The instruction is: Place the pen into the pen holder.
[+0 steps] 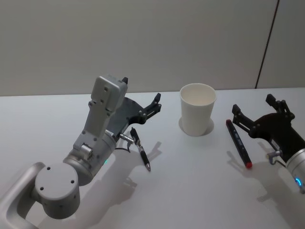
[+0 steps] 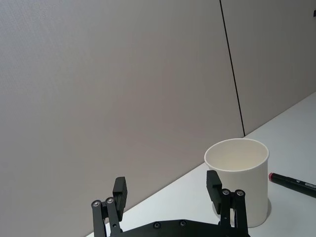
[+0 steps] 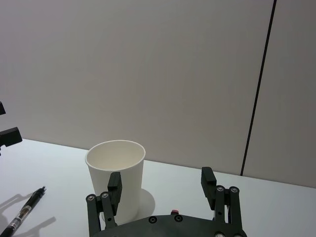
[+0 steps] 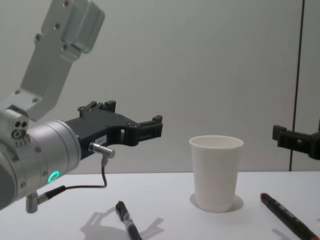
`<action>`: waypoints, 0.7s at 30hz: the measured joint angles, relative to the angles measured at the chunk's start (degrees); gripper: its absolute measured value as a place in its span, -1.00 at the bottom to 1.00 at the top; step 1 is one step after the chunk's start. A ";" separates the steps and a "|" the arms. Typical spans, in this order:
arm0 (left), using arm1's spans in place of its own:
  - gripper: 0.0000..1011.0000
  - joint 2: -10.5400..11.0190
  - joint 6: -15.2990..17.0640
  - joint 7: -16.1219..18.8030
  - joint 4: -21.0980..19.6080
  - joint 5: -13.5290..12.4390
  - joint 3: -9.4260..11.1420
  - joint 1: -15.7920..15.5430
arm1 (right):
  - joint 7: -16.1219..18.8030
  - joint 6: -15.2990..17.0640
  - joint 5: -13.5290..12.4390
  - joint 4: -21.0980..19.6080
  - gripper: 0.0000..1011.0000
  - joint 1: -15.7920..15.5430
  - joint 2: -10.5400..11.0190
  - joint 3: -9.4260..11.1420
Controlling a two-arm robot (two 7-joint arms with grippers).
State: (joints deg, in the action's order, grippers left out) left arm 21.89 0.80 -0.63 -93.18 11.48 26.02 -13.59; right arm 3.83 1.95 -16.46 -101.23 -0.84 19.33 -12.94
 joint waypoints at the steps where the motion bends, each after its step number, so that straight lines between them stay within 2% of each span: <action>1: 0.98 0.00 0.00 0.00 0.00 0.00 0.00 0.00 | 0.00 0.00 0.00 0.00 1.00 0.00 0.00 0.00; 21: 0.98 0.00 0.00 0.00 0.00 0.00 0.00 0.00 | 0.00 0.00 0.00 0.00 1.00 0.00 0.00 0.00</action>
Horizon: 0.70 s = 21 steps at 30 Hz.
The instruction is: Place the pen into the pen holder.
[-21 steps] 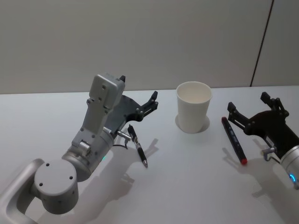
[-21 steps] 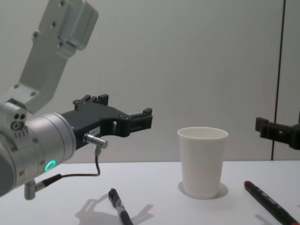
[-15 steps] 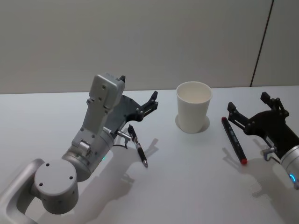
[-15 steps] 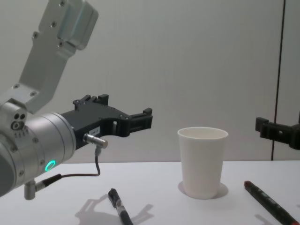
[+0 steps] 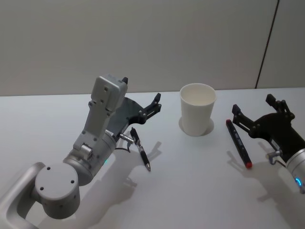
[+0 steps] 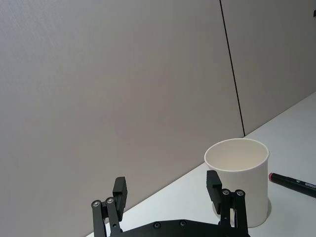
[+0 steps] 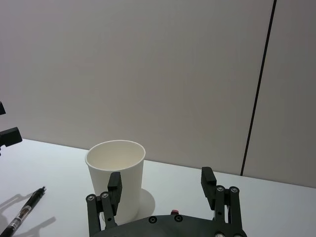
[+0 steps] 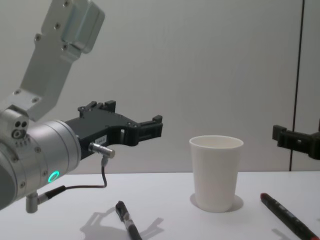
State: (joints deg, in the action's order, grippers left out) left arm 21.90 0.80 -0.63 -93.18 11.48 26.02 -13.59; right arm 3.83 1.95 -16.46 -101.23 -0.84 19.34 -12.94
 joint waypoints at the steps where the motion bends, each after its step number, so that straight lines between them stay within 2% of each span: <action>1: 0.98 0.00 0.00 0.00 0.00 0.00 0.00 0.00 | 0.00 0.00 0.00 0.00 1.00 0.00 0.00 0.00; 21: 0.98 0.00 0.00 0.00 0.00 0.00 0.00 0.00 | 0.00 0.00 0.00 0.00 1.00 0.00 0.00 0.00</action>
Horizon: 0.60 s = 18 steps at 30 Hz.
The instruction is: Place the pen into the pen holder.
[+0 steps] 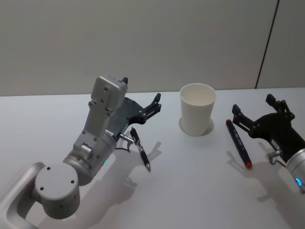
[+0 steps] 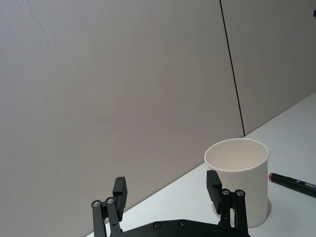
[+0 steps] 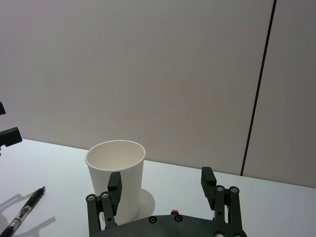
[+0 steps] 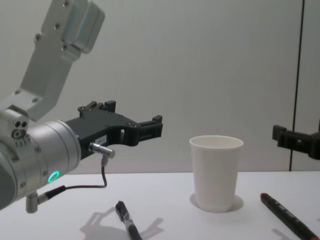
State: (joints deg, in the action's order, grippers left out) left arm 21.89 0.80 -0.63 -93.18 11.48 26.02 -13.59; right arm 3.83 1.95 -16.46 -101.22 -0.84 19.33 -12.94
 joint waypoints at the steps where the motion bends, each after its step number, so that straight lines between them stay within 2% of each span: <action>1: 0.98 0.00 0.00 0.00 0.00 0.00 0.00 0.00 | 0.00 0.00 0.00 0.00 0.99 0.00 0.00 0.00; 11: 0.98 0.07 0.12 -0.02 -0.09 0.02 -0.06 0.09 | 0.00 0.00 0.00 0.00 0.99 0.00 0.00 0.00; 18: 0.98 0.92 1.16 0.00 -1.32 0.63 -0.50 0.81 | 0.00 0.00 0.00 0.00 0.99 0.00 0.00 0.00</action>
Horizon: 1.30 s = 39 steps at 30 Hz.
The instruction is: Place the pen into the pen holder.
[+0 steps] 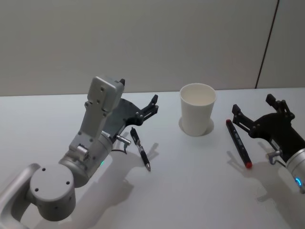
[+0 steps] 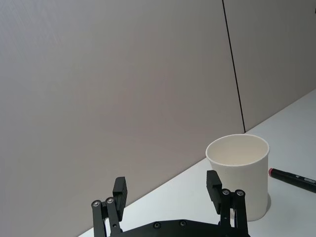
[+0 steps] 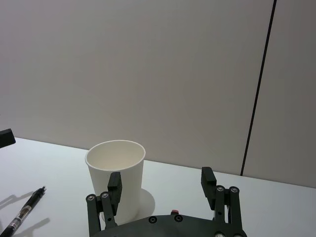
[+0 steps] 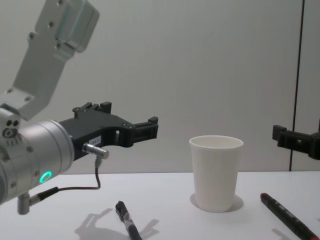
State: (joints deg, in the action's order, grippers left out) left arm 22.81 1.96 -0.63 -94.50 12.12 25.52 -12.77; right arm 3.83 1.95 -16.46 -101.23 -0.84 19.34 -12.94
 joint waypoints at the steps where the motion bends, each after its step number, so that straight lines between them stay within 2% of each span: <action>1: 0.98 0.13 0.16 0.02 -0.20 0.12 -0.06 0.12 | 0.00 0.00 0.00 0.00 0.99 0.00 0.00 0.00; 30: 0.98 6.44 9.40 0.32 -9.17 6.65 -2.74 6.28 | 0.00 0.00 0.00 0.00 1.00 0.00 0.00 0.00; 39: 0.98 7.39 12.62 -0.21 -10.88 8.36 -3.00 7.68 | 0.00 0.00 0.00 0.00 0.99 0.00 0.00 0.00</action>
State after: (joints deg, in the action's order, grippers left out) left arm 30.20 14.58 -0.84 -105.38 20.48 22.52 -5.10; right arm 3.83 1.95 -16.46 -101.23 -0.84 19.33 -12.94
